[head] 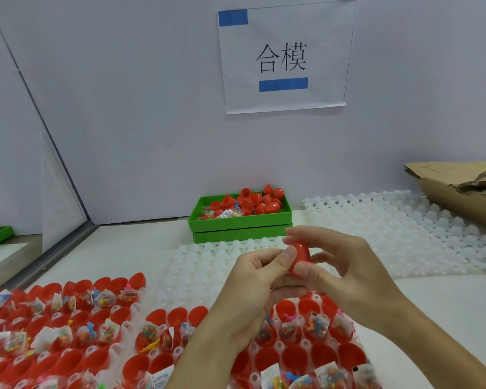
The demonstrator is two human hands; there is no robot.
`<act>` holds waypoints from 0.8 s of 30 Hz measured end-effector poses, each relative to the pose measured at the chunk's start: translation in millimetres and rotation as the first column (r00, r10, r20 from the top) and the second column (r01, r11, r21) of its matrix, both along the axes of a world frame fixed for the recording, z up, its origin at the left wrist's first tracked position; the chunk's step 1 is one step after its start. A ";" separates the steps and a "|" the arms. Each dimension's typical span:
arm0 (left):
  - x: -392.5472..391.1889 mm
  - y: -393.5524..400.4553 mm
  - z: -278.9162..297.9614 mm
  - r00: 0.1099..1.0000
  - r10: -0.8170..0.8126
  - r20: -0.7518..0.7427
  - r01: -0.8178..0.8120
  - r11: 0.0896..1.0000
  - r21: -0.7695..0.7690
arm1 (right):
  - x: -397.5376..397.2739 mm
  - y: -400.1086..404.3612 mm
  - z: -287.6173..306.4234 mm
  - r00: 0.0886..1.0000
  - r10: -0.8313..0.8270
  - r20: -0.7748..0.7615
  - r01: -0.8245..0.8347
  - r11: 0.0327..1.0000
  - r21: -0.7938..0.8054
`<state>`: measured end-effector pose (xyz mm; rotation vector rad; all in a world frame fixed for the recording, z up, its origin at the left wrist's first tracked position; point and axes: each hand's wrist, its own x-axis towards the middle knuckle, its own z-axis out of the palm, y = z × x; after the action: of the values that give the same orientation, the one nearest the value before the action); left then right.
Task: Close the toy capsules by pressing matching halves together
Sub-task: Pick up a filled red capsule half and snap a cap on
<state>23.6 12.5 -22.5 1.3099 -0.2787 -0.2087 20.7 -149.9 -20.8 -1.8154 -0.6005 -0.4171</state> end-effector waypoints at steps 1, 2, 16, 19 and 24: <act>0.4 -0.2 -0.3 1.000 0.006 0.002 -0.006 1.000 0.003 | 0.7 -1.4 0.6 0.999 0.018 -0.027 -0.017 0.999 0.038; 0.8 -0.5 -0.4 1.000 0.022 0.006 -0.022 1.000 0.006 | 1.4 -2.1 1.2 0.999 0.020 -0.041 -0.018 0.998 0.067; -0.5 -2.0 -0.3 0.911 0.218 0.351 -0.279 0.951 0.133 | 3.7 -3.1 4.0 0.995 0.013 -0.095 0.015 0.957 0.290; -0.9 -2.8 -0.9 0.902 0.220 0.371 -0.291 0.945 0.148 | 2.6 -2.3 5.1 0.997 -0.003 -0.076 0.025 0.959 0.282; 0.6 -4.2 -3.3 0.890 0.232 0.393 -0.311 0.938 0.150 | 3.3 -4.1 5.2 0.998 -0.021 -0.059 0.034 0.972 0.230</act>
<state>24.3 8.2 -25.9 1.5809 -0.3945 0.2616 24.1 -154.0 -15.5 -1.6083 -0.4675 -0.4348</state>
